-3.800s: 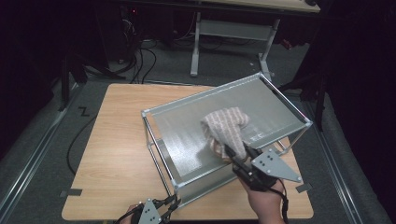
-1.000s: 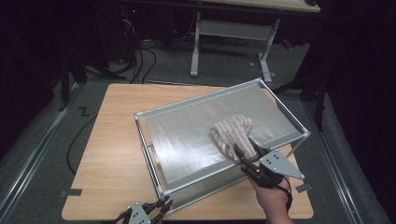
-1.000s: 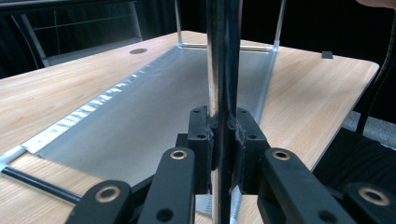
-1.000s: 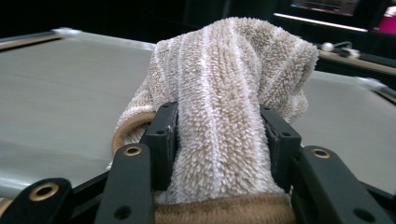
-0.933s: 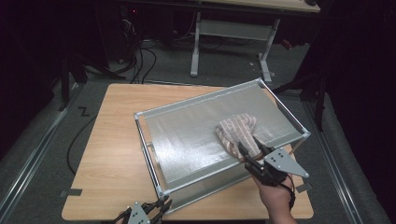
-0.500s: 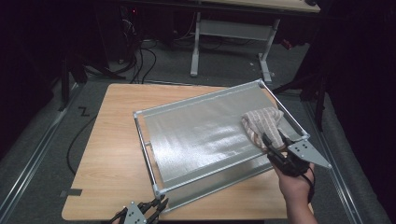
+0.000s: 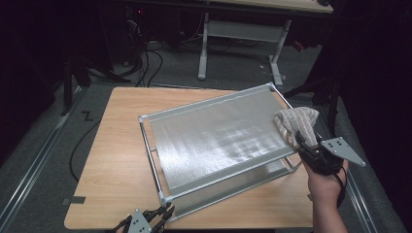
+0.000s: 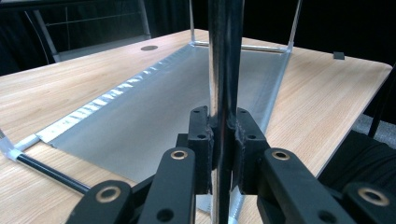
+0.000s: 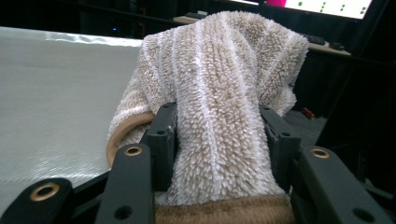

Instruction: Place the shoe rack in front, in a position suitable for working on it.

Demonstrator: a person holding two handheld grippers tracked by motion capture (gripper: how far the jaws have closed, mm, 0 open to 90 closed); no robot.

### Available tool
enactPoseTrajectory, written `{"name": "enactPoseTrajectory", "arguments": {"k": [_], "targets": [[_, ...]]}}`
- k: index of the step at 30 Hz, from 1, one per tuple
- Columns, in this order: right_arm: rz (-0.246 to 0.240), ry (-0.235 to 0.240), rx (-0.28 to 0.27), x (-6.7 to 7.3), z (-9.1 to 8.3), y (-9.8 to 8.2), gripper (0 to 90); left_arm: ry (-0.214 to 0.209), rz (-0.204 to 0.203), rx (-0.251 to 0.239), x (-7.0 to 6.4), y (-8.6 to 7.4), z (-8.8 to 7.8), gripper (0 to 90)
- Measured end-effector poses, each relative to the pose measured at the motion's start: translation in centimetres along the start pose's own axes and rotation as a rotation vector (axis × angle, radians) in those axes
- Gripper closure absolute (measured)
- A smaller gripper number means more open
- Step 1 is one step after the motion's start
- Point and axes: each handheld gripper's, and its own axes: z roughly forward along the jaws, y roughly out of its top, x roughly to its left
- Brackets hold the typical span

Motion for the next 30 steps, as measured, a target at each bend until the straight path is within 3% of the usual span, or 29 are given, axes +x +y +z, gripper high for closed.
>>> {"name": "enactPoseTrajectory", "arguments": {"k": [9,19,24,30], "targets": [[0.032,0.04,0.002,0.2,0.1,-0.3,55.1,-0.004,-0.008,0.003,0.1,0.0,0.0,80.3],[0.044,0.066,-0.001,1.8,0.1,-0.3,55.3,-0.011,-0.007,-0.001,0.1,0.0,0.1,80.4],[0.044,0.115,-0.005,3.3,-0.4,-0.2,55.3,-0.029,-0.014,0.004,0.1,0.0,0.2,80.3],[0.012,0.161,-0.01,5.9,-1.0,0.0,55.2,-0.031,0.009,0.002,-0.1,0.3,0.7,80.2]]}}
